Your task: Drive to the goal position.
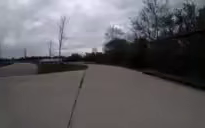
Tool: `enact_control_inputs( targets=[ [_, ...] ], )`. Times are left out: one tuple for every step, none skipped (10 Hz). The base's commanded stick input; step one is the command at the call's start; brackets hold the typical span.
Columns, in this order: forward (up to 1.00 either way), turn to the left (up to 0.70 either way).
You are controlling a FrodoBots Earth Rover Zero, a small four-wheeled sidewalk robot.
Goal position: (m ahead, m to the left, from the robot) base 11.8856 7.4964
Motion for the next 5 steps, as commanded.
enact_control_inputs(
  targets=[
    [1.0, 0.0],
    [1.0, 0.16],
    [1.0, 0.27],
    [1.0, 0.27],
    [1.0, 0.27]
  ],
)
